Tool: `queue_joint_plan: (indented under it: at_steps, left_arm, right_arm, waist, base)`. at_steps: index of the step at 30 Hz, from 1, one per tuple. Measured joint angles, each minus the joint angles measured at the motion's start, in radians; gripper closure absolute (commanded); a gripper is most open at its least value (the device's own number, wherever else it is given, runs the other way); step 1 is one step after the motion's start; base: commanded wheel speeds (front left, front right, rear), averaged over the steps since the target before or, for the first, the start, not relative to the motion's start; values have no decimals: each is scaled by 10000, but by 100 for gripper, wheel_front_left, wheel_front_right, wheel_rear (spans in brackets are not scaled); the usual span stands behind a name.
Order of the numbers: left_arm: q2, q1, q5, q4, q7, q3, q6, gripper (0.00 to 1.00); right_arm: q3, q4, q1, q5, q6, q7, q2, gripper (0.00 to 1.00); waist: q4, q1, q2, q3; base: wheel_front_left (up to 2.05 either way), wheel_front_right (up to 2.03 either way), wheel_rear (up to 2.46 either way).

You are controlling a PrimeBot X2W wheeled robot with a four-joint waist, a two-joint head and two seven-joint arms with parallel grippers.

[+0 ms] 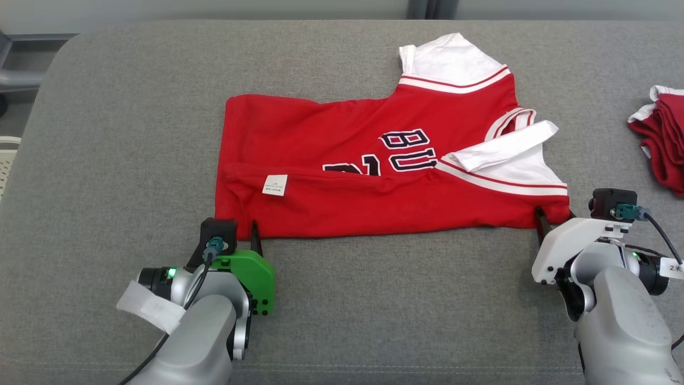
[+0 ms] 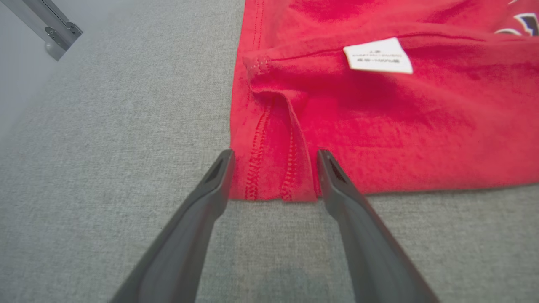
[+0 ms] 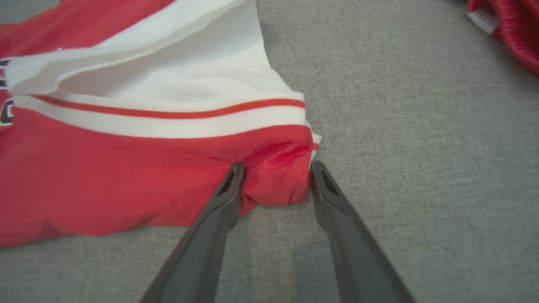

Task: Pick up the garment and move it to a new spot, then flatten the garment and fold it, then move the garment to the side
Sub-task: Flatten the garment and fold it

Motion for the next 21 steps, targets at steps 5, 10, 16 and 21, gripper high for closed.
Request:
queue_joint_plan:
  at_steps: [5,10,16,21]
  left_arm:
    - [-94,-35,0,48,48,-121,-67,0]
    - [-226,-58,0,44,-17,-263,-159,3]
    - [-222,-200,0,46,-54,-267,-121,27]
    - [-188,-195,2,2,-35,-362,-84,54]
  right_arm:
    - [-58,111,-55,31,0,-19,0,25]
    - [-163,150,-47,29,2,-69,2,50]
    - [-194,180,-47,2,10,-71,6,53]
    - [-316,201,-46,-81,10,-69,12,58]
  waist:
    - [31,0,0,22]
    - [51,0,0,0]
    - [32,0,0,-10]
    - [83,0,0,-24]
  base:
    - [0,0,0]
    - [0,0,0]
    - [0,0,0]
    - [0,0,0]
